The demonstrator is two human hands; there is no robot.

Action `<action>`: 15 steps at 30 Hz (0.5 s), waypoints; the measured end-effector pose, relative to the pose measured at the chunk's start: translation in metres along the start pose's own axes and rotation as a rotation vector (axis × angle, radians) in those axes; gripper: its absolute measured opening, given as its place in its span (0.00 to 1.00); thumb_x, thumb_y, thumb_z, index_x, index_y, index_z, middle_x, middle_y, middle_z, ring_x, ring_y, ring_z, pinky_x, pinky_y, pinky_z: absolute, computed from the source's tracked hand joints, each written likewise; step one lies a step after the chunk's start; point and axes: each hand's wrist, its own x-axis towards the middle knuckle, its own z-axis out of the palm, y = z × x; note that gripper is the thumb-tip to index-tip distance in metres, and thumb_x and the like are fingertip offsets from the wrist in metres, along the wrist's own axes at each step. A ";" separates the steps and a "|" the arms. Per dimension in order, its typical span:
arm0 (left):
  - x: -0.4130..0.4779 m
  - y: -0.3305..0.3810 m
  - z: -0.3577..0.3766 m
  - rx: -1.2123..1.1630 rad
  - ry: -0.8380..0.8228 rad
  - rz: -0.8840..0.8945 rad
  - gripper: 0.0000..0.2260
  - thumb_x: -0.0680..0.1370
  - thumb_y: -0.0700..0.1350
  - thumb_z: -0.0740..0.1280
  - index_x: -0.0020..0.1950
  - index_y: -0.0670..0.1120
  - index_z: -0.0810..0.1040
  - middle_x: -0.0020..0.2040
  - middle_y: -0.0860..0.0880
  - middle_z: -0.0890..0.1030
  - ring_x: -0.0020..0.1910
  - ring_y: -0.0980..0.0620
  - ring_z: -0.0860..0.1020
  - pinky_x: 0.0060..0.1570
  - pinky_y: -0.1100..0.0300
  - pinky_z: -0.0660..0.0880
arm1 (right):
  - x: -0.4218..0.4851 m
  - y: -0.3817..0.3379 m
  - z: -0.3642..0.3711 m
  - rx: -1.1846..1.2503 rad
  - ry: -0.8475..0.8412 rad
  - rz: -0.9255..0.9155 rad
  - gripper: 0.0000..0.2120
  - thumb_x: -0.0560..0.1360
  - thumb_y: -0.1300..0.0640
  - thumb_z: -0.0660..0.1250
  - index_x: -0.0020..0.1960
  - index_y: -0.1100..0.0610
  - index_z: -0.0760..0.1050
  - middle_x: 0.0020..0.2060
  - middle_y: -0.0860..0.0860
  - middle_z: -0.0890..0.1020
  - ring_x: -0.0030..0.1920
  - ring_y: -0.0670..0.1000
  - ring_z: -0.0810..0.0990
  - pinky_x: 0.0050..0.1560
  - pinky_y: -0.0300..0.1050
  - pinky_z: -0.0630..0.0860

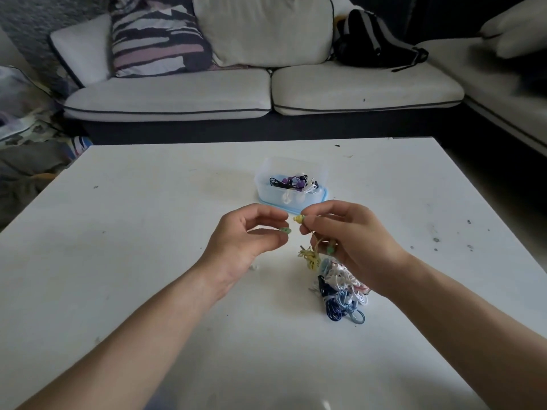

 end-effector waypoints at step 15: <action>-0.004 0.006 0.002 0.027 -0.001 0.074 0.12 0.70 0.32 0.74 0.47 0.48 0.82 0.45 0.48 0.85 0.43 0.53 0.83 0.38 0.68 0.74 | -0.001 0.003 0.001 -0.113 -0.016 -0.032 0.02 0.74 0.65 0.72 0.44 0.60 0.83 0.37 0.58 0.84 0.34 0.53 0.76 0.40 0.45 0.74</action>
